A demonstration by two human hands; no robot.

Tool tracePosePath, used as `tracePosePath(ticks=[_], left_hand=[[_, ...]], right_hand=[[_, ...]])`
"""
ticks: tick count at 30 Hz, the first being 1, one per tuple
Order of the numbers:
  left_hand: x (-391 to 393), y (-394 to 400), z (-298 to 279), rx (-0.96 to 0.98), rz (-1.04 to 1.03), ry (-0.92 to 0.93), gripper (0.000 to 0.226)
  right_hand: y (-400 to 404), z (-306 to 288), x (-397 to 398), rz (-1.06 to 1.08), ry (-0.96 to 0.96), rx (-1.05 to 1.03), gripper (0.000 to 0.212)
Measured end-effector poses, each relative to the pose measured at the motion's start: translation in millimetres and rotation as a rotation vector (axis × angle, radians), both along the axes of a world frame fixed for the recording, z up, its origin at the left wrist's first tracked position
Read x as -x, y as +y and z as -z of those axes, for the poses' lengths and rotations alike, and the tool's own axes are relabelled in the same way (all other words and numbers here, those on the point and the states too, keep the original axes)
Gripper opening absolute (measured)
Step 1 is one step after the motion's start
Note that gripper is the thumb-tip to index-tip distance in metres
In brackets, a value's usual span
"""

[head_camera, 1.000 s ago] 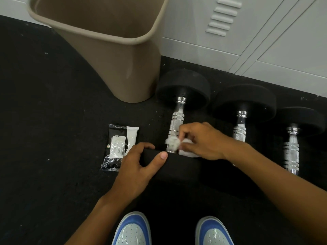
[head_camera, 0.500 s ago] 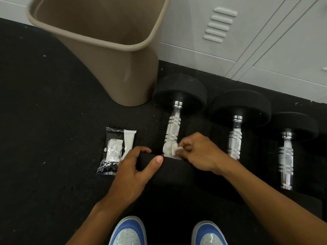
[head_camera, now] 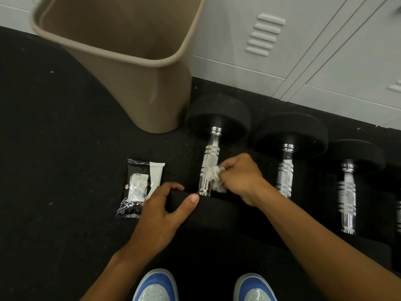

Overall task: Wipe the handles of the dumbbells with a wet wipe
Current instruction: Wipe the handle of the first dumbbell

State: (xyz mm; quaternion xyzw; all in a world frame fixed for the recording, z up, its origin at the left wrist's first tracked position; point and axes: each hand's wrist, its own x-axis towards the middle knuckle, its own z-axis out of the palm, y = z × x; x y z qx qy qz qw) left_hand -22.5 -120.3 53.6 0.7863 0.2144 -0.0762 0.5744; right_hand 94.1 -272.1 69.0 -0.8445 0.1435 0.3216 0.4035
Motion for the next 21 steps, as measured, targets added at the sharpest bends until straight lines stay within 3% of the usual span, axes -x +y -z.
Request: tracePosePath(ticks=[3, 5, 8, 13, 17, 21], left_hand=[[0, 0, 0, -0.008, -0.007, -0.007, 0.054], [1, 1, 0, -0.017, -0.004, -0.013, 0.054], [0, 0, -2, -0.012, 0.001, 0.002, 0.056], [1, -2, -2, -0.004, 0.002, 0.013, 0.056], [1, -1, -3, -0.010, -0.006, 0.008, 0.055], [0, -1, -2, -0.025, 0.007, 0.012, 0.056]], right_hand=[[-2, -7, 11, -0.037, -0.134, 0.048, 0.014], [-3, -9, 23, -0.108, -0.065, 0.065, 0.013], [0, -6, 7, 0.013, -0.029, 0.030, 0.017], [4, -13, 8, 0.018, -0.223, 0.062, 0.012], [1, -7, 14, 0.078, -0.155, 0.061, 0.012], [6, -9, -10, 0.108, -0.318, 0.046, 0.017]])
